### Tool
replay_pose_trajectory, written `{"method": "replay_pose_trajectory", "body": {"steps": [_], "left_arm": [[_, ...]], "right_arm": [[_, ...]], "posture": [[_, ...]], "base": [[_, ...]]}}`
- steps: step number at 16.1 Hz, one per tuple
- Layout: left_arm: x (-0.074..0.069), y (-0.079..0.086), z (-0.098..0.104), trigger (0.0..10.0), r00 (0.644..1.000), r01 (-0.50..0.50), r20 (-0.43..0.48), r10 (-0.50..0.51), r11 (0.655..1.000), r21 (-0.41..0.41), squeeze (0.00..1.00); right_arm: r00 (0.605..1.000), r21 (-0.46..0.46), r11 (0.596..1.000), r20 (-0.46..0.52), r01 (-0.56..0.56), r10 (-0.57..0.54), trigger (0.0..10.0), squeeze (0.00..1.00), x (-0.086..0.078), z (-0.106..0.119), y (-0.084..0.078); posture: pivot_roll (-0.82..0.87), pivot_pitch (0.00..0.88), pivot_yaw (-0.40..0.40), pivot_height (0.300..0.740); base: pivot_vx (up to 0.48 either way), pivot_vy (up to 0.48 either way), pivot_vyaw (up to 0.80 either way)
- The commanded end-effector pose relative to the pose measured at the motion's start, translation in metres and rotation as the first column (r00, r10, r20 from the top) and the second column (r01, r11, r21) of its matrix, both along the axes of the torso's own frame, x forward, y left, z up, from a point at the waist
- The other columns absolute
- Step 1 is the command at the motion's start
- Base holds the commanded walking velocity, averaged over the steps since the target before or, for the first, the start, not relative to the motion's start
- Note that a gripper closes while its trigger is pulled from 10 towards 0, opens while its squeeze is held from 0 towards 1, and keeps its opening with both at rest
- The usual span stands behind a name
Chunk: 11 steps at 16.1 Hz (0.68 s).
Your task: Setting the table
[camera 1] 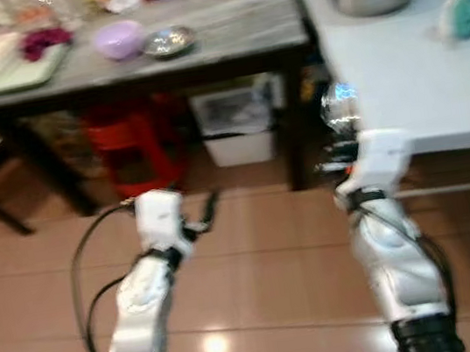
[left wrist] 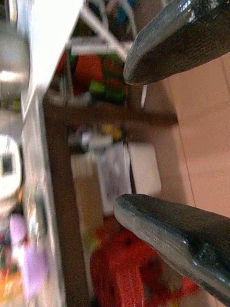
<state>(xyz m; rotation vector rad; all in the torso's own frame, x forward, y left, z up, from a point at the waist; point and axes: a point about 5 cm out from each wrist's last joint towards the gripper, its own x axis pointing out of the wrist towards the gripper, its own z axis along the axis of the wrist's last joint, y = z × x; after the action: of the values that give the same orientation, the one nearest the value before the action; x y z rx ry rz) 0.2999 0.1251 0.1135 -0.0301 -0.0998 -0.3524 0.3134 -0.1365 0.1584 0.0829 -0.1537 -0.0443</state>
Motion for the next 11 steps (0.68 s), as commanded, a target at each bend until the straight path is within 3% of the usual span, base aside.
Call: {"method": "replay_pose_trajectory", "body": {"steps": [1,2,5,11], "left_arm": [[0.0001,-0.0064,0.0014,10.0,1.000,0.013,0.009,-0.013,1.000,0.008,0.00],[-0.0023,-0.0080,0.0044,10.0,0.998,0.050,0.037,-0.050,0.999,0.002,0.00],[-0.0032,-0.0071,0.0016,10.0,0.999,0.049,0.015,-0.048,0.999,-0.017,0.00],[-0.0040,-0.0069,0.0016,10.0,0.998,0.056,0.012,-0.056,0.998,-0.032,0.00]], "right_arm": [[1.000,-0.002,1.000,0.013,0.028,-0.028,10.0,0.00,-0.0005,0.0023,-0.0090],[1.000,-0.002,1.000,0.014,0.026,-0.026,10.0,0.00,-0.0006,0.0023,-0.0090],[1.000,-0.005,1.000,0.014,0.024,-0.024,10.0,0.00,-0.0016,0.0019,-0.0094],[1.000,-0.015,1.000,0.016,0.019,-0.018,10.0,0.00,-0.0022,0.0017,-0.0084]], "posture": [[-0.10,0.109,0.108,0.740],[-0.10,0.109,0.107,0.740],[-0.10,0.110,0.106,0.740],[-0.10,0.110,0.106,0.740]], "base": [[0.000,0.000,0.00],[0.000,0.000,0.00],[0.000,0.000,0.00],[0.299,0.000,0.00]]}}
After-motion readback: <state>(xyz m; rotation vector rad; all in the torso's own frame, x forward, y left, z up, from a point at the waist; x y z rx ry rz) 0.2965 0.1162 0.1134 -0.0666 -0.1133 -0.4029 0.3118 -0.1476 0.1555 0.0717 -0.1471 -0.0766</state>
